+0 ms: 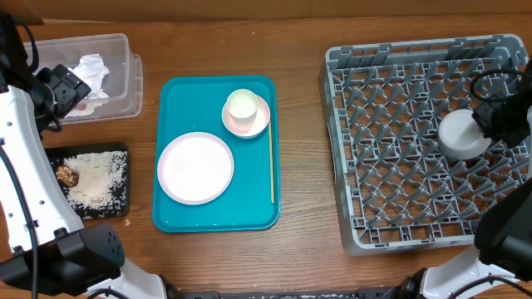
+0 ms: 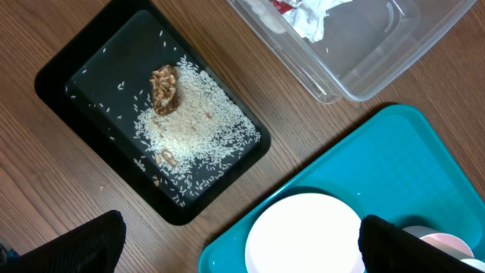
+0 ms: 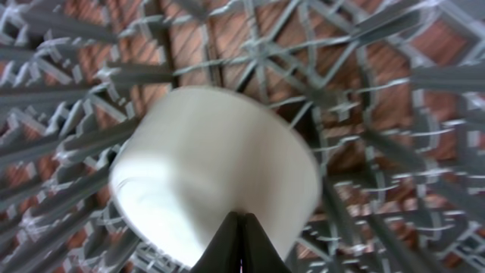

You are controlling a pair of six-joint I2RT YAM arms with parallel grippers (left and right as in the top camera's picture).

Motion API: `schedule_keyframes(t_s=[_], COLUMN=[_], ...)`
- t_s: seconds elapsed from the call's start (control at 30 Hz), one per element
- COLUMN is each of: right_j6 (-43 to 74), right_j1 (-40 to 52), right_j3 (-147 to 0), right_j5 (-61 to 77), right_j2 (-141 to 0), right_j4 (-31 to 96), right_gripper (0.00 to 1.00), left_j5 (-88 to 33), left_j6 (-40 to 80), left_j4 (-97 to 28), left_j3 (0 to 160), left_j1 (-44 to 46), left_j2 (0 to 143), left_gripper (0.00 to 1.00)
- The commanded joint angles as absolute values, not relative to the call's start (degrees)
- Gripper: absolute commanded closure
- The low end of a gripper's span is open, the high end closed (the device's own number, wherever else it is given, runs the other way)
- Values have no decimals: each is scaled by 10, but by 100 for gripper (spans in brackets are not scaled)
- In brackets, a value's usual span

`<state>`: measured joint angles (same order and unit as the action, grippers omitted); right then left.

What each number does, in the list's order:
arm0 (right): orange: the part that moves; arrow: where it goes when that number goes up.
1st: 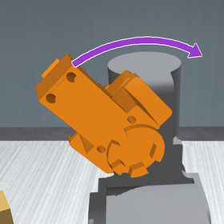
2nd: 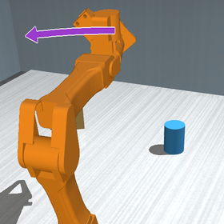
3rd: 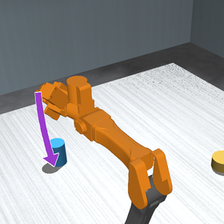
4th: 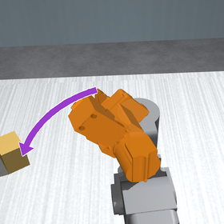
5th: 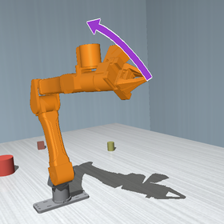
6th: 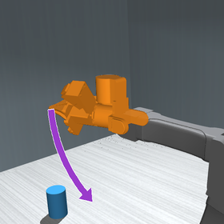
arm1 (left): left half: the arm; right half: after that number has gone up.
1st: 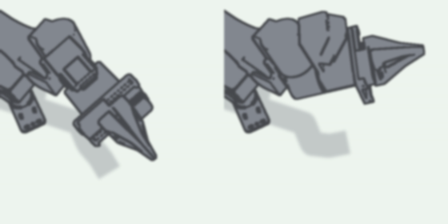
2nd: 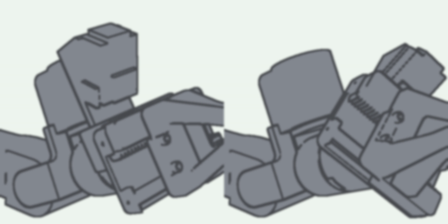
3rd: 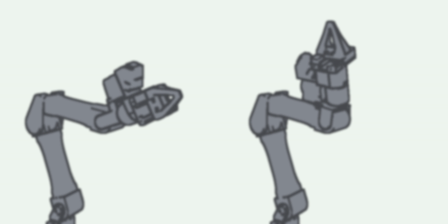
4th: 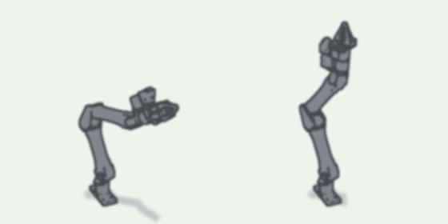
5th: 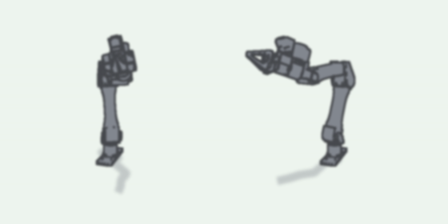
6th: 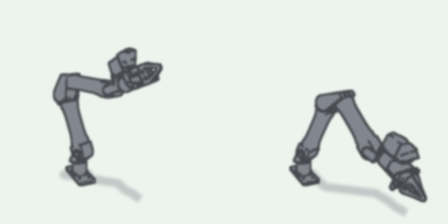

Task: Sort waste into correct bins and load items into the dishwasher
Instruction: 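Lower the white cup upside down into the rack and release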

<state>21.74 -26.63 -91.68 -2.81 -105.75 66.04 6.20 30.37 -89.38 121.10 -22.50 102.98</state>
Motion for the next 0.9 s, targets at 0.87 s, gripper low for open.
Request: schedule_keyframes(t_s=[0.87], right_j6=[211], right_j1=[-223], right_j3=[-884], right_j5=[19], right_j2=[-1058], right_j4=[638], right_gripper=[96], left_j5=[61], left_j6=[315], left_j4=[-895], left_j3=[1209], left_j1=[-224], left_j2=[1035], left_gripper=[0])
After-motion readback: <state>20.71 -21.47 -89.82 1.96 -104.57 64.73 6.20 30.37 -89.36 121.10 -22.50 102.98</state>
